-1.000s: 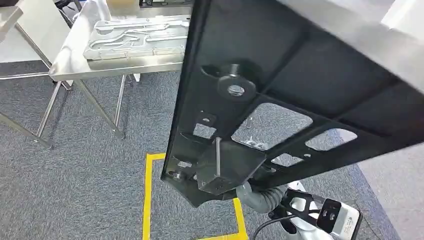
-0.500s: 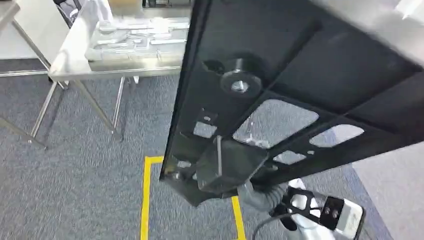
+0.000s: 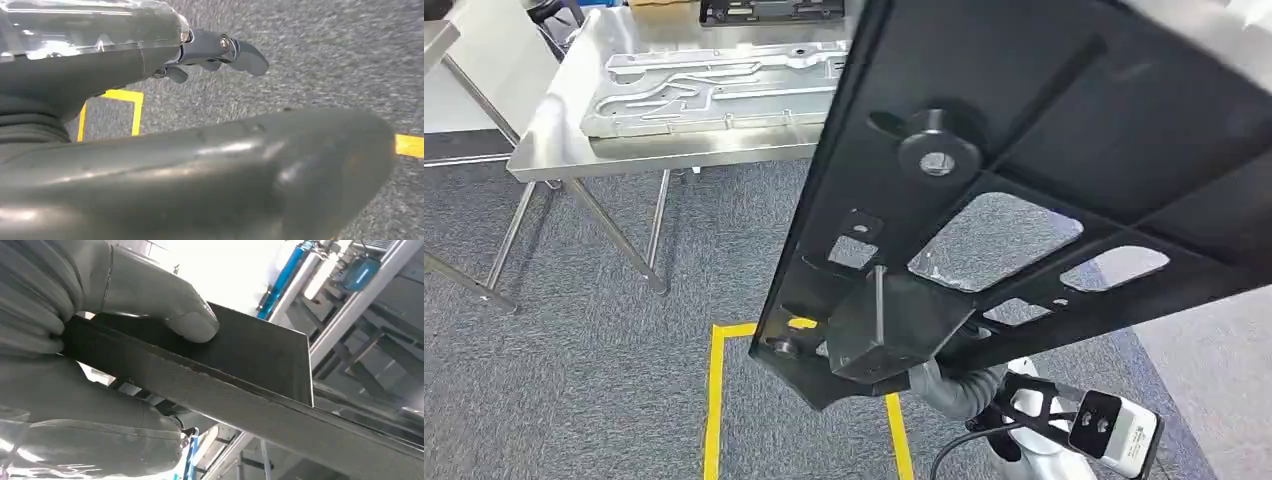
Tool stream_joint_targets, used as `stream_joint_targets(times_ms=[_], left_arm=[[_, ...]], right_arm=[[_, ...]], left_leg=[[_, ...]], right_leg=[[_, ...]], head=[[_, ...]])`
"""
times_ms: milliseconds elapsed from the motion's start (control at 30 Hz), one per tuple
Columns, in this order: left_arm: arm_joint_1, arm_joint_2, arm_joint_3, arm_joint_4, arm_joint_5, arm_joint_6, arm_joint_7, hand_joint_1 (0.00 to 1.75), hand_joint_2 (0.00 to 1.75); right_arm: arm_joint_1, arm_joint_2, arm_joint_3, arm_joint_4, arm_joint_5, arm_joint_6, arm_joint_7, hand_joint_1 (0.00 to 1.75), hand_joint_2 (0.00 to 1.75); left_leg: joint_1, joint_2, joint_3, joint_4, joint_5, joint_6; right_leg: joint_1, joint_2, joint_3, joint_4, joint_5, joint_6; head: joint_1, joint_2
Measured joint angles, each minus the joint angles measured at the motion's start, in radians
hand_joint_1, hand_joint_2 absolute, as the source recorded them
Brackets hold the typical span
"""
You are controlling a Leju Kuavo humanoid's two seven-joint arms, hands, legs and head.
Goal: Take the parts from the cabinet and place them on the table.
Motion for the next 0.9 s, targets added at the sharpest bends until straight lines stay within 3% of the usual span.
stream_joint_targets(times_ms=[67,100,133,167,233,267,367,433,467,567,600,633,667,733,767,800,900], left_arm=[[0.002,0.0,0.0,0.0,0.0,-0.001,0.0,0.0,0.0],[0.004,0.0,0.0,0.0,0.0,-0.003,0.0,0.0,0.0],[0.006,0.0,0.0,0.0,-0.001,-0.003,0.0,0.0,0.0],[0.006,0.0,0.0,0.0,-0.002,-0.003,0.0,0.0,0.0],[0.006,0.002,0.001,0.0,-0.003,-0.003,0.0,0.0,0.0],[0.005,0.002,0.002,0.0,-0.005,-0.002,-0.001,0.0,0.0],[0.006,0.002,0.005,0.0,-0.007,0.001,-0.001,0.0,0.0],[0.005,0.001,0.006,0.0,-0.007,0.001,-0.001,0.0,0.0],[0.004,0.001,0.006,0.0,-0.007,0.001,-0.002,0.0,0.0],[0.0,0.001,0.008,0.0,-0.007,0.002,-0.002,0.0,0.0],[0.001,0.0,0.008,0.0,-0.007,0.003,-0.002,0.0,0.0],[0.003,0.0,0.01,0.0,-0.006,0.004,-0.002,0.0,0.0],[0.005,0.0,0.012,0.0,-0.006,0.005,-0.002,0.0,0.0],[0.005,-0.002,0.017,0.0,-0.006,0.005,-0.005,0.0,0.0],[0.006,-0.004,0.02,0.0,-0.005,0.005,-0.007,0.0,0.0],[0.003,-0.005,0.022,0.0,-0.006,0.005,-0.009,0.0,0.0],[0.003,-0.006,0.024,0.0,-0.006,0.004,-0.01,0.0,0.0]], right_arm=[[0.001,0.0,-0.001,0.002,0.001,0.005,0.0,1.75,1.75],[0.002,0.0,-0.001,0.003,0.002,0.008,0.0,1.75,1.75],[0.002,0.0,-0.002,0.003,0.002,0.008,0.0,1.75,1.75],[0.002,0.0,-0.004,0.003,0.002,0.008,-0.001,1.75,1.75],[0.002,0.0,-0.007,0.003,0.002,0.008,-0.005,1.75,1.75],[0.002,0.0,-0.008,0.004,0.002,0.008,-0.009,1.75,1.75],[0.006,0.0,-0.009,0.004,0.004,0.008,-0.011,1.75,1.75],[0.005,0.0,-0.009,0.002,0.005,0.009,-0.011,1.75,1.75],[0.0,0.0,-0.01,0.002,0.005,0.01,-0.011,1.75,1.75],[0.005,0.0,-0.011,0.004,0.006,0.011,-0.011,1.75,1.75],[0.011,0.0,-0.011,0.005,0.007,0.011,-0.011,1.75,1.75],[0.016,0.0,-0.011,0.006,0.01,0.01,-0.011,1.75,1.75],[0.02,0.0,-0.011,0.006,0.014,0.01,-0.012,1.75,1.75],[0.023,0.0,-0.011,0.006,0.016,0.01,-0.015,1.75,1.75],[0.023,0.0,-0.011,0.006,0.016,0.01,-0.015,1.75,1.75],[0.022,0.001,-0.011,0.006,0.018,0.01,-0.015,1.75,1.75],[0.024,0.002,-0.011,0.006,0.019,0.01,-0.016,1.75,1.75]], left_leg=[[0.0,0.0,-0.1,0.166,-0.058,-0.006],[0.0,0.0,-0.132,0.202,-0.05,-0.006],[0.0,0.0,-0.135,0.179,-0.013,-0.004],[0.0,0.0,-0.113,0.11,0.044,-0.001],[-0.001,0.001,-0.041,-0.083,0.163,0.009],[-0.008,0.0,-0.028,-0.108,0.146,0.015],[-0.014,-0.001,-0.031,-0.113,0.142,0.033],[-0.002,0.0,-0.013,-0.133,0.145,0.045],[-0.002,-0.001,-0.005,-0.137,0.141,0.053],[-0.005,-0.001,0.006,-0.138,0.129,0.064],[-0.005,-0.001,0.01,-0.137,0.125,0.064],[-0.005,-0.002,0.018,-0.137,0.119,0.063],[-0.005,-0.003,0.027,-0.137,0.112,0.061],[-0.005,-0.005,0.051,-0.137,0.097,0.055],[-0.006,-0.005,0.051,-0.137,0.09,0.05],[-0.012,-0.006,0.05,-0.132,0.081,0.043],[-0.009,-0.003,0.058,-0.144,0.076,0.027]], right_leg=[[0.002,0.0,0.009,0.0,-0.011,-0.002],[0.002,0.0,0.016,0.0,-0.016,-0.001],[0.002,0.001,0.025,0.0,-0.023,0.0],[0.002,0.002,0.037,0.0,-0.031,0.002],[0.002,0.002,0.062,0.0,-0.048,0.008],[0.006,0.002,0.064,0.0,-0.054,0.015],[0.004,0.004,0.063,-0.005,-0.059,0.031],[0.004,0.004,0.074,-0.003,-0.069,0.044],[0.006,0.003,0.06,0.035,-0.085,0.046],[0.002,0.003,-0.083,0.27,-0.175,0.053],[0.001,0.002,-0.12,0.315,-0.175,0.055],[0.0,0.002,-0.131,0.309,-0.147,0.056],[0.0,0.002,-0.119,0.257,-0.097,0.055],[0.001,0.001,-0.05,0.076,0.021,0.045],[0.004,0.001,-0.031,0.026,0.032,0.038],[0.008,0.001,-0.022,0.006,0.019,0.036],[0.011,0.006,-0.022,0.008,0.012,0.023]], head=[[0.0,0.0],[0.0,0.0],[0.0,0.0],[0.0,0.0],[0.0,0.0],[0.0,0.0],[0.0,0.0],[0.0,0.0],[0.0,0.0],[0.0,0.0],[0.0,0.0],[0.0,0.0],[0.0,0.0],[0.0,0.0],[0.0,0.0],[0.0,0.0],[0.0,0.0]])
